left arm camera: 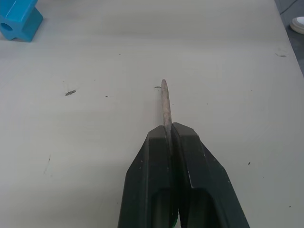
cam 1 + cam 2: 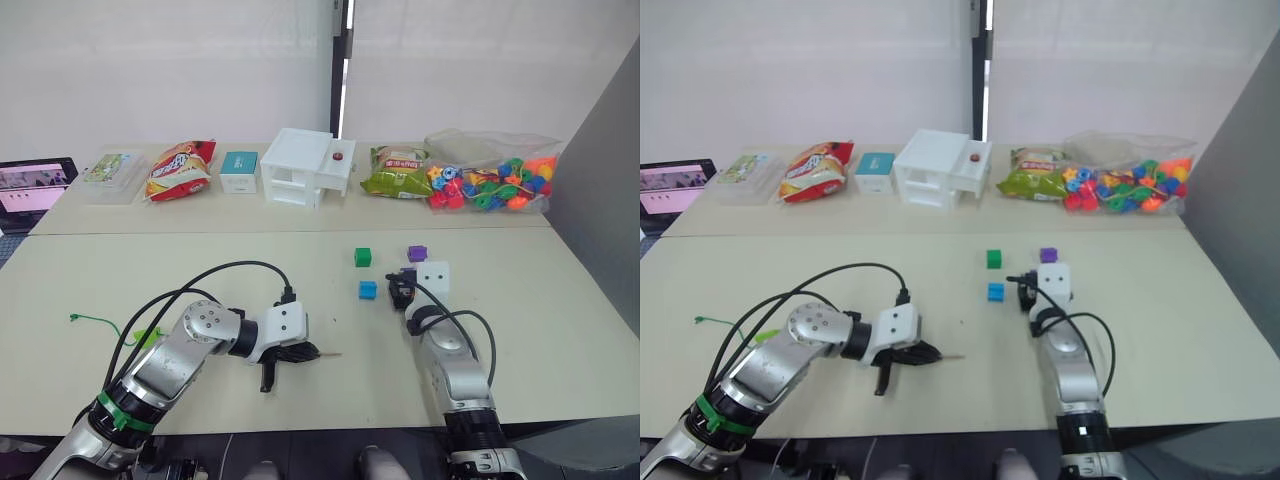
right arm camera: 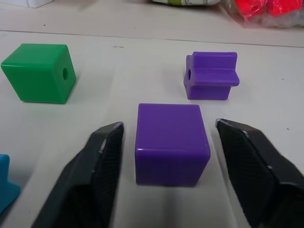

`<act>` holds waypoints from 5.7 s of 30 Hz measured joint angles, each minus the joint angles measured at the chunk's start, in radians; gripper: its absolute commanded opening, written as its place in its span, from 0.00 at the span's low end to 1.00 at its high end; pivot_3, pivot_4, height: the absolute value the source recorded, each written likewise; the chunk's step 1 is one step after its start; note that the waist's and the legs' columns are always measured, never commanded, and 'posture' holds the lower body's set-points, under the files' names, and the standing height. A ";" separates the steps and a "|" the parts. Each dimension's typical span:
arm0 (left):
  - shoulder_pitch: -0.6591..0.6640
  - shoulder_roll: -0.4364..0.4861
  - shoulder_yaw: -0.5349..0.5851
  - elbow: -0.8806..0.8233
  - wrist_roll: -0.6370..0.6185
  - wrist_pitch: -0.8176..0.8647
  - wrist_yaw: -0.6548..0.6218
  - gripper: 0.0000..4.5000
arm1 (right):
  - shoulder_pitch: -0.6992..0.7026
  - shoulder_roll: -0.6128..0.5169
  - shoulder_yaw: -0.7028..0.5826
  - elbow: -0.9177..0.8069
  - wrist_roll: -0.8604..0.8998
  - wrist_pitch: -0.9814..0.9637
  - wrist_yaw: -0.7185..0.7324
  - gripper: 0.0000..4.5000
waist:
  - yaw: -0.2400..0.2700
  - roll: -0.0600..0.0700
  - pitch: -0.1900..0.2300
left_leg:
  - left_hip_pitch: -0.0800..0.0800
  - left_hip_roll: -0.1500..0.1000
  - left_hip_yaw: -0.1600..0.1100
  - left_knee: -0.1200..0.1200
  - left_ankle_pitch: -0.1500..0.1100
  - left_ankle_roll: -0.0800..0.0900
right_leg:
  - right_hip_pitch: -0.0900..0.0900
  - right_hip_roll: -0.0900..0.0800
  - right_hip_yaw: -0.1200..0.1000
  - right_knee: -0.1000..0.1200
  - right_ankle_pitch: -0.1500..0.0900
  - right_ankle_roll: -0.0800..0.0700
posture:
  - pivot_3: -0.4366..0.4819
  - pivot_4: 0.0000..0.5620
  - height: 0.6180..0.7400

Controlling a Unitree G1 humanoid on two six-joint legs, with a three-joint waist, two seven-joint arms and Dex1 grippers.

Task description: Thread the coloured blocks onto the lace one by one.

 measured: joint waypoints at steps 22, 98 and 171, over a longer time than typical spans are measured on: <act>0.000 0.010 0.000 0.006 0.000 -0.009 -0.018 0.00 | 0.619 -0.053 0.360 -0.820 0.015 0.272 0.088 0.26 | 0.003 0.001 0.000 | 0.000 0.000 0.001 0.000 0.000 0.000 | 0.001 0.000 0.000 -0.005 -0.001 0.001 | 0.48 0.27 1.00; -0.055 0.013 -0.084 -0.094 0.038 0.123 0.020 0.00 | -0.076 -0.604 0.407 -0.321 0.088 0.125 1.177 0.26 | 0.005 -0.001 -0.001 | 0.001 0.000 0.000 0.002 0.000 0.000 | 0.003 0.000 -0.001 -0.001 0.000 0.000 | 0.48 0.27 1.00; -0.058 0.000 -0.082 -0.101 -0.014 0.198 0.002 0.00 | -0.045 -0.631 0.438 -0.432 0.136 0.244 1.149 0.26 | 0.014 -0.001 -0.001 | 0.000 -0.001 -0.001 0.004 0.000 0.000 | 0.003 0.000 -0.001 -0.002 0.000 0.001 | 0.48 0.27 1.00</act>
